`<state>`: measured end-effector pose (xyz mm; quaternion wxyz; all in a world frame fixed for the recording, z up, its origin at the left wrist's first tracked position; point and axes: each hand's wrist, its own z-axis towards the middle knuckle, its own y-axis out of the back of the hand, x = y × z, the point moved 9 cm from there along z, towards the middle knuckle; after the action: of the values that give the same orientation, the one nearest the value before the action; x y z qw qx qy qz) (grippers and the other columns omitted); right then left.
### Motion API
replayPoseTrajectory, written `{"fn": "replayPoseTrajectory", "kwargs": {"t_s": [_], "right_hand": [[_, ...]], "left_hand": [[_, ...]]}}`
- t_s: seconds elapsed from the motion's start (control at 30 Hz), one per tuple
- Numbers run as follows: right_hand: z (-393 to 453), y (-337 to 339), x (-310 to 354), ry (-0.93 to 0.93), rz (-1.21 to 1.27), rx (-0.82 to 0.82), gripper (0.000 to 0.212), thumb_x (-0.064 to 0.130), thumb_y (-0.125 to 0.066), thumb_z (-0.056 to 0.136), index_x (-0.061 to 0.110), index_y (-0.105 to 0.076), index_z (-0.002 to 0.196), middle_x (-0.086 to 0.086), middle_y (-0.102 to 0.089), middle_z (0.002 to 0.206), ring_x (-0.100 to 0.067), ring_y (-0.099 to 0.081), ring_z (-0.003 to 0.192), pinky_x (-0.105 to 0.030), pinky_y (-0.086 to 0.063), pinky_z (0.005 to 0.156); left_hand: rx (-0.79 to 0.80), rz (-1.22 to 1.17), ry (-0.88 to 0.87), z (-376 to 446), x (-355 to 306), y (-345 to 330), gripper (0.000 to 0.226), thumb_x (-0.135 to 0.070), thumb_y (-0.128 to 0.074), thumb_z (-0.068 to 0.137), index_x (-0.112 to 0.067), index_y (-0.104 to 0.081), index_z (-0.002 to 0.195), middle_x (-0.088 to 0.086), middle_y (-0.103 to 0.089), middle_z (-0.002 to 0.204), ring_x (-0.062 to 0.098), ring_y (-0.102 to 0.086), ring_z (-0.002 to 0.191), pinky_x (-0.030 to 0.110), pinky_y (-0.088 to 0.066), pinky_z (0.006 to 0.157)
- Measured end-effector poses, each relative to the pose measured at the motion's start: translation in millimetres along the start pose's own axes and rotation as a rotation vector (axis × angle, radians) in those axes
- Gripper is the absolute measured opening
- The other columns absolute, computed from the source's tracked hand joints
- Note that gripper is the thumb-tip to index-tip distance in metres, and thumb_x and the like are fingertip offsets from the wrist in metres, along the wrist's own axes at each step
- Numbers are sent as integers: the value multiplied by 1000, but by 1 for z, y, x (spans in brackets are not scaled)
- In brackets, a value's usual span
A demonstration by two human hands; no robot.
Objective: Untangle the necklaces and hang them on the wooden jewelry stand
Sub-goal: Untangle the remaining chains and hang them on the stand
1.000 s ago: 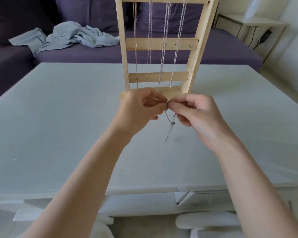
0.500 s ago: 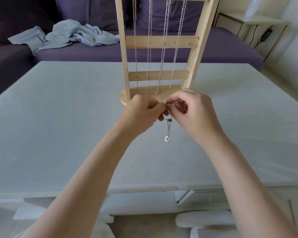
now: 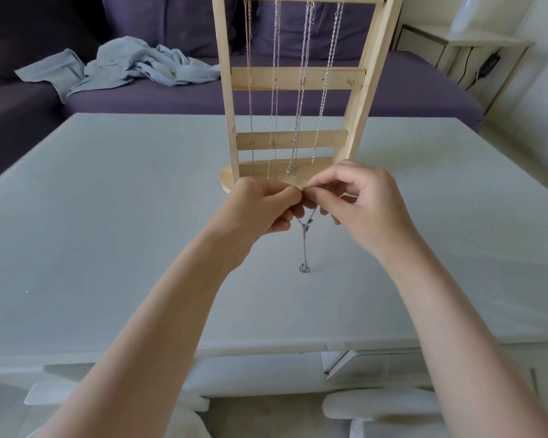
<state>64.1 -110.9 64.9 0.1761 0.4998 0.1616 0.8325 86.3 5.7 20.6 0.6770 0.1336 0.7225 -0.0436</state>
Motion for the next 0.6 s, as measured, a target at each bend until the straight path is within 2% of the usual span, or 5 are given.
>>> {"fn": "replayPoseTrajectory", "kwargs": {"t_s": [0.17,0.27,0.43,0.53,0.6], "right_hand": [[-1,3,-5,-65,26,-8,26,6,-67,84,28,-66,71,5,-61,71,-4,-57,54,-11,-38,53],[-2,7,-11,-132,43,-80,22,4,-66,84,22,-67,70,12,-59,57,-4,-55,48,-9,-35,50],[-5,20,-20,-248,388,-210,16,2,-56,90,8,-64,77,3,-62,57,-13,-55,50,-20,-36,45],[-5,16,-17,-252,516,-188,15,1,-52,92,6,-62,81,0,-63,60,-15,-55,53,-21,-38,47],[-4,15,-16,-253,559,-189,15,1,-51,93,5,-61,83,-1,-63,61,-15,-55,54,-21,-39,49]], "left_hand": [[0,-39,-23,-1,-3,1,27,-8,-52,92,-6,-69,71,-7,-51,54,7,-42,55,13,-42,53],[-29,-68,-15,-1,-3,5,28,-8,-51,92,-7,-68,70,-8,-50,52,7,-43,53,13,-41,52],[-203,164,-16,3,-2,26,30,-11,-49,90,-21,-68,70,-7,-49,56,12,-41,58,20,-38,55],[-105,313,-32,3,1,15,21,-20,-59,89,-33,-68,75,3,-53,74,14,-40,66,23,-35,59],[-31,359,-41,2,4,6,11,-23,-67,85,-31,-72,78,3,-55,74,10,-39,63,17,-32,53]]}}
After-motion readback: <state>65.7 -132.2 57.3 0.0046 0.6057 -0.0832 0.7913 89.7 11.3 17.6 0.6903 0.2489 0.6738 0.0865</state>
